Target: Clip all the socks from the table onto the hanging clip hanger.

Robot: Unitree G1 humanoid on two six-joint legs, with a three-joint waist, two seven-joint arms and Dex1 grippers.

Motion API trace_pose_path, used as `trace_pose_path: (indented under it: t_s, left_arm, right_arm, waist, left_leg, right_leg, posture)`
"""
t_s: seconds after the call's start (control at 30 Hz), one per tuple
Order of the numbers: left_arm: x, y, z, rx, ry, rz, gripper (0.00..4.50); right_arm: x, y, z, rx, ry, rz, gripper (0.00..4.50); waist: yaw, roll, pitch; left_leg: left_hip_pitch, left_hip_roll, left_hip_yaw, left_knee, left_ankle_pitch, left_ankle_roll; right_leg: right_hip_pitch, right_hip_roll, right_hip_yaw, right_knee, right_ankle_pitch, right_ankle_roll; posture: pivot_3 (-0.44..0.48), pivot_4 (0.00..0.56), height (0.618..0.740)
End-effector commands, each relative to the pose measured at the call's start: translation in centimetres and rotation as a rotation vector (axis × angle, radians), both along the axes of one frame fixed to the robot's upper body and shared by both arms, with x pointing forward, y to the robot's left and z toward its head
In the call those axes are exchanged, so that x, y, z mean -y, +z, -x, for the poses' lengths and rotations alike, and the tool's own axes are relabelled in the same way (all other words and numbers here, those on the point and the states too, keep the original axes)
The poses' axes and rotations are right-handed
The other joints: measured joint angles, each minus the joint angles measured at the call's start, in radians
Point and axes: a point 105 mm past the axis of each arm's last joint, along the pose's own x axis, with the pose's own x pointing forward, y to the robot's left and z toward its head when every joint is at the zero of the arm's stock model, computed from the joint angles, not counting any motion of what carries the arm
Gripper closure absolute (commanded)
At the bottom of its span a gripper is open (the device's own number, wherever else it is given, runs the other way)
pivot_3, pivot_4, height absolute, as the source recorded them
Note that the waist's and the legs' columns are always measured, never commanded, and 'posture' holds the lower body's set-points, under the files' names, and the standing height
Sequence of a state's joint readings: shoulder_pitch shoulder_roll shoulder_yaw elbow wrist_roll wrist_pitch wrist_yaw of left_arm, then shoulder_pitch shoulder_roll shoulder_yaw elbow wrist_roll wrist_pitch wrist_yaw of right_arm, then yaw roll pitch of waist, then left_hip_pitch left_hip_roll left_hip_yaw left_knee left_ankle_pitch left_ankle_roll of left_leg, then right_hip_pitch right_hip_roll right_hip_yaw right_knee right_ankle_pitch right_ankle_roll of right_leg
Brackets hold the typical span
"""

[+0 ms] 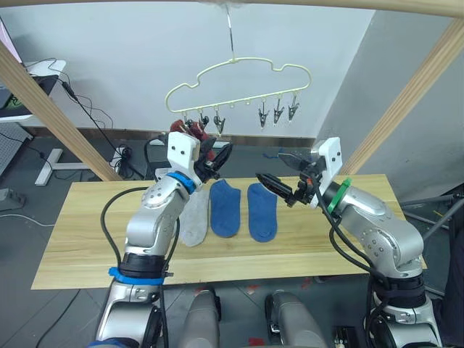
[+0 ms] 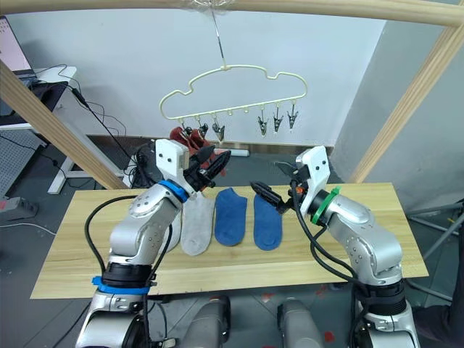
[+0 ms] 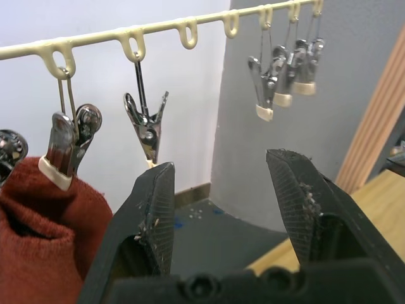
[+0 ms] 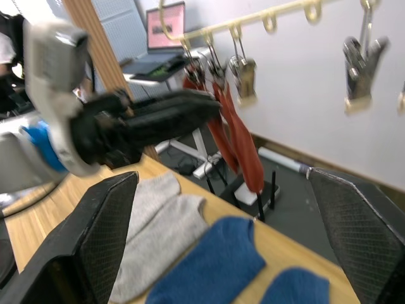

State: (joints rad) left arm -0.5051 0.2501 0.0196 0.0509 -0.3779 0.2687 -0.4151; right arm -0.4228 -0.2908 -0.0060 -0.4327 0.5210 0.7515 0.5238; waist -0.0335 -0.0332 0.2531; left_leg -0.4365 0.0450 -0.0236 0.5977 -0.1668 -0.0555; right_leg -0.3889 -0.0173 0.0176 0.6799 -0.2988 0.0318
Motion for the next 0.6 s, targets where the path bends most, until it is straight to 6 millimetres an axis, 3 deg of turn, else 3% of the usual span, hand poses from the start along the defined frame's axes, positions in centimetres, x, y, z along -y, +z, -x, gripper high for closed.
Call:
trace_pose_path:
  t_s: [0.03, 0.17, 0.6]
  left_arm:
    - [0.3, 1.1, -0.5, 0.084, 0.033, -0.002, 1.99]
    - [0.2, 1.4, -1.3, 0.111, 0.065, 0.009, 1.99]
    - [-0.6, 2.4, -2.5, 0.154, 0.143, 0.05, 1.99]
  right_arm:
    - [-0.4, 3.0, 1.2, 0.097, 0.059, -0.058, 0.0]
    - [-0.6, 3.9, 1.6, 0.109, 0.088, -0.083, 0.0]
    - [-0.2, 4.2, 1.4, 0.096, 0.069, -0.101, 0.0]
  waist:
    - [0.001, 0.0, 0.0]
    - [0.001, 0.0, 0.0]
    - [-0.001, 0.0, 0.0]
  left_leg:
    - [0.0, 0.0, 0.0, 0.0, 0.0, 0.0]
    - [0.0, 0.0, 0.0, 0.001, 0.0, 0.0]
    - [0.0, 0.0, 0.0, 0.001, 0.0, 0.0]
  right_leg:
    - [0.0, 0.0, 0.0, 0.0, 0.0, 0.0]
    - [0.0, 0.0, 0.0, 0.0, 0.0, 0.0]
    - [0.0, 0.0, 0.0, 0.0, 0.0, 0.0]
  posture:
    - [-0.066, 0.233, 0.74]
    - [-0.07, 0.237, 0.74]
    - [-0.081, 0.251, 0.74]
